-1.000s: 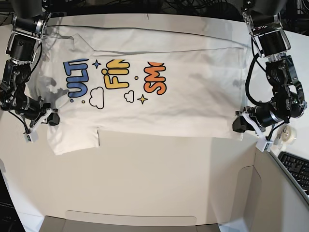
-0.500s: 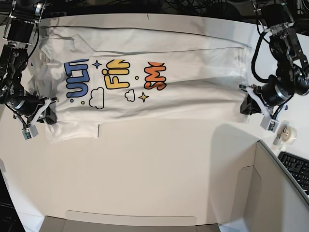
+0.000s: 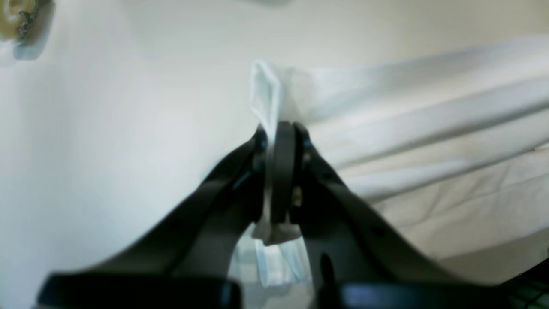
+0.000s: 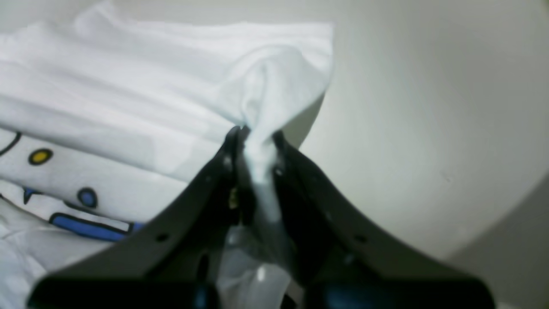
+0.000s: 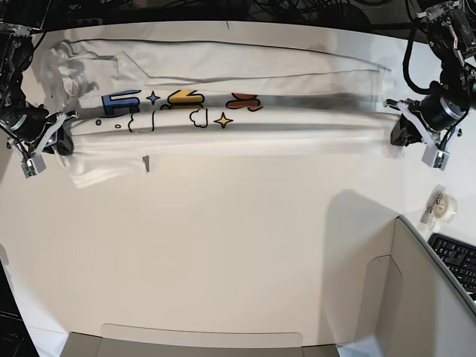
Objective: Layout the t-shirt on the table in an organized manner, then fold the t-shirt properly
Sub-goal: 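Fold the grasped side over the shirt lengthwise with both grippers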
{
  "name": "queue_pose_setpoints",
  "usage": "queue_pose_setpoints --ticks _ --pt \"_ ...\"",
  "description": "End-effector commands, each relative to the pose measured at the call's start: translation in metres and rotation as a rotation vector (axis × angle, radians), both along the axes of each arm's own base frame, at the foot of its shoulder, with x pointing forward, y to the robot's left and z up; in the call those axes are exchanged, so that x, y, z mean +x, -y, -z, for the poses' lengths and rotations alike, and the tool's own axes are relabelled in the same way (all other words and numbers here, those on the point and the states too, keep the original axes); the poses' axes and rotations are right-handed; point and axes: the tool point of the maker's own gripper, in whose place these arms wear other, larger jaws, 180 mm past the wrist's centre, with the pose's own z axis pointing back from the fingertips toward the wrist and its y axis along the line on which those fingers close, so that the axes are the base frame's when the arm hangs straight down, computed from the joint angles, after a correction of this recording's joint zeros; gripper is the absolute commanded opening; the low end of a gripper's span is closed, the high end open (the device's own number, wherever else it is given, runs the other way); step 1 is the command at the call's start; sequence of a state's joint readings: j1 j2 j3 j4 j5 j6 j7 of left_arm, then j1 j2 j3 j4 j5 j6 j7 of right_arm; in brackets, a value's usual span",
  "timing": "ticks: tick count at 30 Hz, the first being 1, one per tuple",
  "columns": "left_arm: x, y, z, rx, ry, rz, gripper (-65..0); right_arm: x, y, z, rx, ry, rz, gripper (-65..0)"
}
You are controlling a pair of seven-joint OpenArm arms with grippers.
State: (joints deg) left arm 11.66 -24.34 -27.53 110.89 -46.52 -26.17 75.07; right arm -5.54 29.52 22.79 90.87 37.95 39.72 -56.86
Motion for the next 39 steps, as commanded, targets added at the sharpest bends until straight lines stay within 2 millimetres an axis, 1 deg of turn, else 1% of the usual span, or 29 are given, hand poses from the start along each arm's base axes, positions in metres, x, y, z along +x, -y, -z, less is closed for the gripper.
queue_pose_setpoints --ticks 1,5,7,16,20,22,24,26,28,30,33,35,39 --pt "-0.002 -0.010 -0.005 0.049 0.001 -0.009 -64.9 0.002 0.016 -0.013 -0.049 0.027 0.009 -63.3" --pt "-0.017 -0.008 0.006 0.051 -0.044 -0.001 -64.9 -0.013 0.017 0.000 -0.043 -0.016 0.017 -63.3" --pt "-0.021 -0.008 0.010 0.049 -0.055 -0.003 -64.9 -0.016 0.016 0.004 -0.040 -0.028 0.016 -63.3" --pt "-0.022 -0.007 0.014 0.048 -0.071 0.001 -64.6 -0.037 0.009 0.025 -0.017 -0.091 0.018 -63.1" --pt "-0.023 0.012 0.023 0.037 -0.101 0.064 -64.5 -0.043 0.005 0.033 -0.010 -0.108 0.024 -63.0" --pt "-0.026 0.020 0.031 0.048 -0.128 0.092 -64.5 -0.046 0.010 0.037 -0.050 -0.126 0.029 -63.0" --pt "-0.030 0.025 0.040 0.076 -0.155 0.115 -64.3 -0.051 0.010 0.046 -0.081 -0.149 0.039 -63.0" --pt "-0.033 0.029 0.048 0.103 -0.182 0.131 -62.5 -0.053 0.012 0.051 -0.120 -0.165 0.047 -63.0" --pt "-0.034 0.032 0.054 0.118 -0.195 0.135 -58.8 -0.056 0.014 0.057 -0.156 -0.184 0.055 -63.0" --pt "-0.035 0.030 0.055 0.141 -0.202 0.134 -53.8 -0.058 0.012 0.062 -0.170 -0.196 0.062 -62.9" --pt "-0.034 0.028 0.055 0.144 -0.201 0.128 -46.7 -0.059 0.010 0.064 -0.167 -0.198 0.063 -62.5" --pt "-0.034 0.027 0.054 0.144 -0.200 0.125 -44.3 -0.059 0.010 0.064 -0.165 -0.199 0.064 -59.3" --pt "-0.034 0.027 0.054 0.146 -0.198 0.126 -44.3 -0.058 0.012 0.063 -0.172 -0.196 0.062 -44.7"
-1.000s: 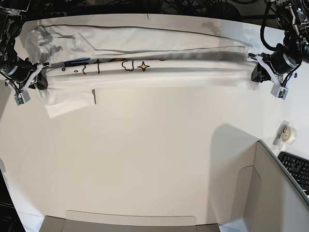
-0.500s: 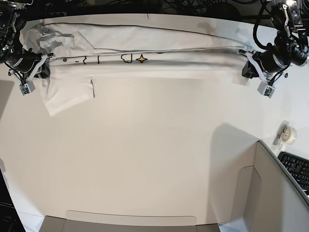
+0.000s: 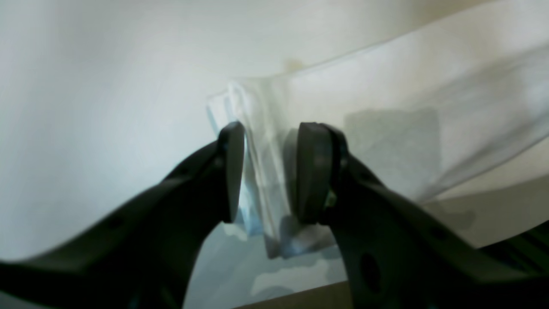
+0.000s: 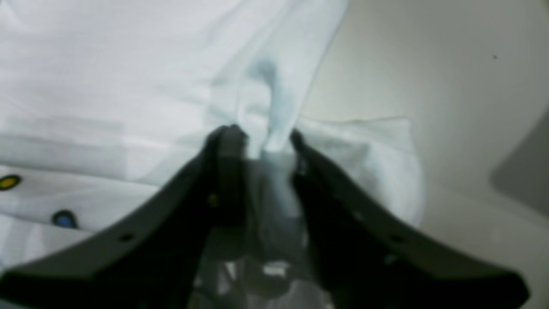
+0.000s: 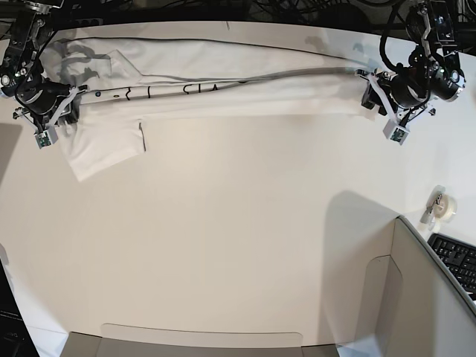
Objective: Layout the t-shirt on the table in an organized manner, then fold the t-shirt properly
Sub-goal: 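Fold the grasped side over the shirt lengthwise with both grippers, then release the fold and move the right gripper to the shirt's sleeve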
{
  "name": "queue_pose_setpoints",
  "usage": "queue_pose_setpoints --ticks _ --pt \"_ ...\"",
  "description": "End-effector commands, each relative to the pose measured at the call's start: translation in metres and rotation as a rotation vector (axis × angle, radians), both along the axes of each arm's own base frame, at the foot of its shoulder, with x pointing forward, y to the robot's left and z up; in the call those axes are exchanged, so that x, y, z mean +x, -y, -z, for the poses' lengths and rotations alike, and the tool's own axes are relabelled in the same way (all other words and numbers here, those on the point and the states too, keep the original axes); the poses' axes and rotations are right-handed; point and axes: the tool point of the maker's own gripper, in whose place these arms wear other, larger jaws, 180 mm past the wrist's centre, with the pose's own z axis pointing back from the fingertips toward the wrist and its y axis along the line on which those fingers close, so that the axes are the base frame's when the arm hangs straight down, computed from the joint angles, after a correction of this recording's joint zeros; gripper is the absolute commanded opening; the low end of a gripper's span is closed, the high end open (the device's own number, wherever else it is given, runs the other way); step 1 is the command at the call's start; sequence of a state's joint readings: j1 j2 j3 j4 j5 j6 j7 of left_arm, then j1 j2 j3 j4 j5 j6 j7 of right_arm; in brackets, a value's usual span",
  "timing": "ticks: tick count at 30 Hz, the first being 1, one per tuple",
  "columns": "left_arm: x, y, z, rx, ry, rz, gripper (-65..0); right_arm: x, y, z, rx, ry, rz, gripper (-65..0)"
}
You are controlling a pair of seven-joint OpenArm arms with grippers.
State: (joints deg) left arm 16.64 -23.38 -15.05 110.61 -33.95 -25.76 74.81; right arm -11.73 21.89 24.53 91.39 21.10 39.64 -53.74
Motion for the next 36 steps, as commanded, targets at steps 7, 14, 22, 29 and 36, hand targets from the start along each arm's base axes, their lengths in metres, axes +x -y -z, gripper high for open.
queue_pose_setpoints --ticks 7,14,22,29,36 --pt "0.007 -0.004 -0.009 0.013 0.034 0.004 -44.2 -0.004 0.007 -0.003 -0.044 -0.030 -0.007 -30.0" --pt "0.007 -0.005 -0.008 0.019 0.033 0.003 -44.2 0.012 0.031 -0.047 -0.092 0.107 0.064 -30.0" --pt "0.007 -0.003 -0.008 0.016 0.032 0.006 -44.2 0.026 0.070 -0.081 -0.025 0.202 0.301 -29.8" --pt "0.014 -0.001 -0.012 0.012 0.052 0.010 -44.2 0.055 0.070 -0.056 0.237 0.149 0.449 -29.8" --pt "0.016 -0.001 -0.013 0.012 0.057 0.010 -44.2 0.098 0.043 -0.014 0.505 0.037 0.456 -29.8"
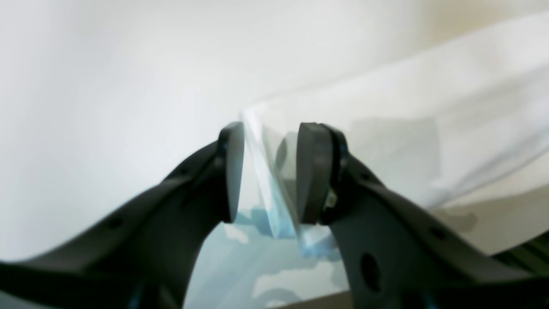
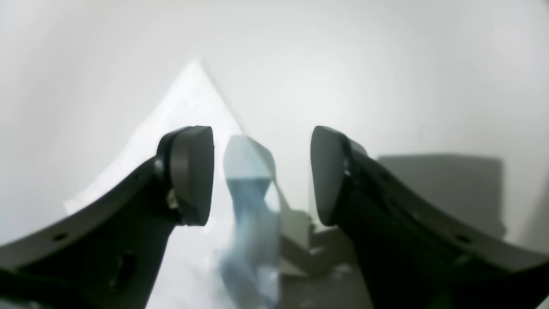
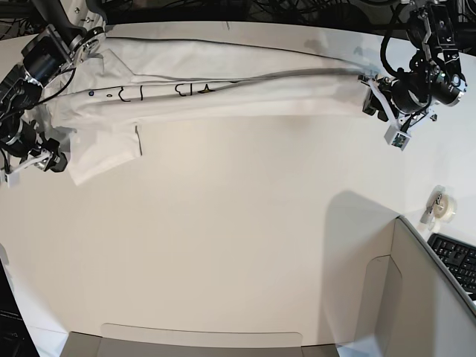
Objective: Layout the t-shirt on the table in an organized manner, then fold the t-shirt properly
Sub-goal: 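Release the fold and move the right gripper to the shirt's sleeve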
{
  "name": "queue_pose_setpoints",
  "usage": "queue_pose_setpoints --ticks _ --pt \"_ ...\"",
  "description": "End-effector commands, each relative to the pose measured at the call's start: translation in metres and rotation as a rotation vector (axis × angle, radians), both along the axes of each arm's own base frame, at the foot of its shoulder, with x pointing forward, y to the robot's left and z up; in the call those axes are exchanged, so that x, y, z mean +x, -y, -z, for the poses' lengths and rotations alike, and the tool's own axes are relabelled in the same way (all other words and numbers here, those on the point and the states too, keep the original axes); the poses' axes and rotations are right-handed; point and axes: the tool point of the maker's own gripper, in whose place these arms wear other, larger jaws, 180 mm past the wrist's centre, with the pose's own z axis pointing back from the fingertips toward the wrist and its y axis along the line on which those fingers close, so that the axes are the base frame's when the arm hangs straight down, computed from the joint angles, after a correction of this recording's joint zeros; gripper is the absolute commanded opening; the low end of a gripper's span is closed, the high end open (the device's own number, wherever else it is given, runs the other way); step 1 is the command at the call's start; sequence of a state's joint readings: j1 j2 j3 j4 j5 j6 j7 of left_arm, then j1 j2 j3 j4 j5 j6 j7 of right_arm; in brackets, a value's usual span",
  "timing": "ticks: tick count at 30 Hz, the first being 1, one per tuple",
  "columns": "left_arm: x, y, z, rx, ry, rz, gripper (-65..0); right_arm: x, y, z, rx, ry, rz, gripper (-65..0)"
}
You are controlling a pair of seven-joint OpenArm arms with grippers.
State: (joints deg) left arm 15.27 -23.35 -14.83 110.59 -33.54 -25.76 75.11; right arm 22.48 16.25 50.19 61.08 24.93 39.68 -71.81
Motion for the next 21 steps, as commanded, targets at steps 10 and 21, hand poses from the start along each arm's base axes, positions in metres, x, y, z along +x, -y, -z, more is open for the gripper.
queue_pose_setpoints --ticks 10,21 --pt "0.008 -0.001 -0.009 0.005 0.041 0.008 -44.2 0.003 -0.044 0.040 0.056 -0.120 -0.141 -30.0" --pt "0.008 -0.001 -0.009 0.006 0.040 0.008 -44.2 0.006 -0.065 0.051 -0.066 -0.147 -0.299 -49.0"
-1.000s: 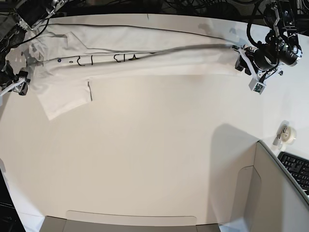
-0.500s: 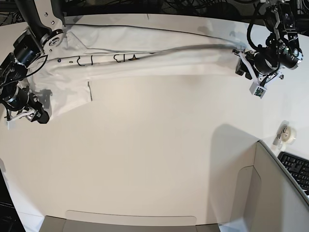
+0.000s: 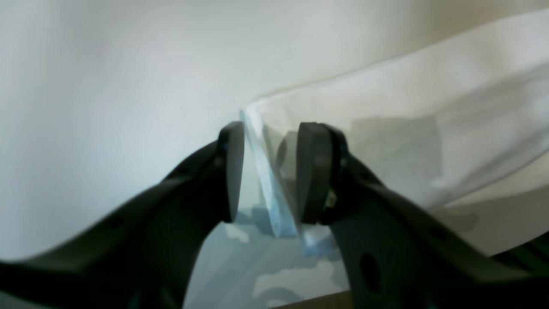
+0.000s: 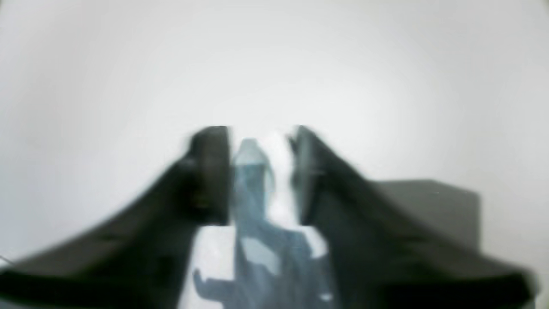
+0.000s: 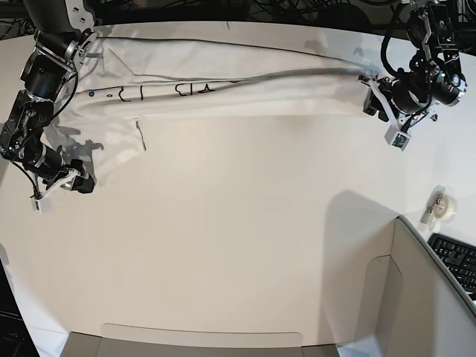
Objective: Layout the t-shirt on the table in an organized manner, then fold the t-shirt properly
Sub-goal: 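Release the fold and move the right gripper to the shirt's sleeve, then grasp the strip's end with the right gripper and tuck the sleeve in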
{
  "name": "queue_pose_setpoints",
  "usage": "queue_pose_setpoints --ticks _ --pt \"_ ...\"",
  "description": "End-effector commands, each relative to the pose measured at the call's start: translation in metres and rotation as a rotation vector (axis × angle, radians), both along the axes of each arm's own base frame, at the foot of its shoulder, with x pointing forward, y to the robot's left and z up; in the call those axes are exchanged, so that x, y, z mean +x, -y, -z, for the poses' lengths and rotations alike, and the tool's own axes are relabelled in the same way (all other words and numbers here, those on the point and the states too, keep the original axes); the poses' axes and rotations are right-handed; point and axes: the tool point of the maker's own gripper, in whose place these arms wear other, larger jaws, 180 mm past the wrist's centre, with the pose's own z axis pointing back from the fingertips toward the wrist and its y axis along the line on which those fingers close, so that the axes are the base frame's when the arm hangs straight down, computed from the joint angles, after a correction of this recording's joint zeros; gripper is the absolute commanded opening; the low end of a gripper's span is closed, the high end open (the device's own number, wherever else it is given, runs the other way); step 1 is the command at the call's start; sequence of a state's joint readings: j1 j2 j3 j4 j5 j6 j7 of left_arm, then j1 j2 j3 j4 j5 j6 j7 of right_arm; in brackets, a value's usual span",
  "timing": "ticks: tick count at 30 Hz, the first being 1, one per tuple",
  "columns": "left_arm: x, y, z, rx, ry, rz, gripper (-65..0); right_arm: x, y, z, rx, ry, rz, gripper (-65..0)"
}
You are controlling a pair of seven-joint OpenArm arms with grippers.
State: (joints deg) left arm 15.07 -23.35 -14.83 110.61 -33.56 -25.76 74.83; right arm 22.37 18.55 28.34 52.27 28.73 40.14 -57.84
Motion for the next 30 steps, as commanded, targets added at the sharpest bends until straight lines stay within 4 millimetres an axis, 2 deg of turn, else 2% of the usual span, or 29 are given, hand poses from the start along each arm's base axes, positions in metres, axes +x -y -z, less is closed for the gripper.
queue_pose_setpoints --ticks 1,2,5,7,12,20,23,25,27,30 --pt "0.006 -0.002 -0.008 0.008 0.032 0.008 -44.2 -0.033 -0.004 0.032 -0.060 -0.188 -0.069 -56.8" --pt "0.006 -0.002 -0.008 0.008 0.032 0.008 -44.2 -0.033 -0.004 0.032 -0.062 -0.190 -0.071 -63.5" --pt "0.006 -0.002 -0.008 0.008 0.032 0.008 -44.2 -0.030 -0.005 0.029 -0.086 -0.183 -0.090 -65.0" --pt "0.006 -0.002 -0.008 0.008 0.032 0.008 -44.2 -0.022 -0.001 0.010 -0.140 -0.130 -0.102 -65.0" --pt "0.006 -0.002 -0.008 0.008 0.032 0.008 -44.2 -0.026 0.007 -0.039 -0.326 -0.022 -0.143 -65.0" --pt "0.007 -0.002 -0.009 0.008 0.035 0.008 -44.2 -0.082 -0.014 -0.093 -0.590 0.077 -0.236 -65.0" --pt "0.017 0.004 -0.013 -0.010 0.062 0.003 -44.2 -0.099 -0.023 -0.108 -0.653 0.115 -0.265 -65.0" --pt "0.018 0.004 -0.014 -0.011 0.064 0.002 -44.2 -0.113 -0.027 -0.105 -0.664 0.103 -0.286 -65.0" --pt "0.019 0.007 -0.013 -0.020 0.067 0.000 -44.2 -0.125 -0.037 -0.094 -0.619 0.082 -0.326 -65.0" --pt "0.019 0.007 -0.014 -0.022 0.070 0.000 -44.2 -0.142 -0.065 -0.077 -0.534 0.056 -0.416 -65.0"
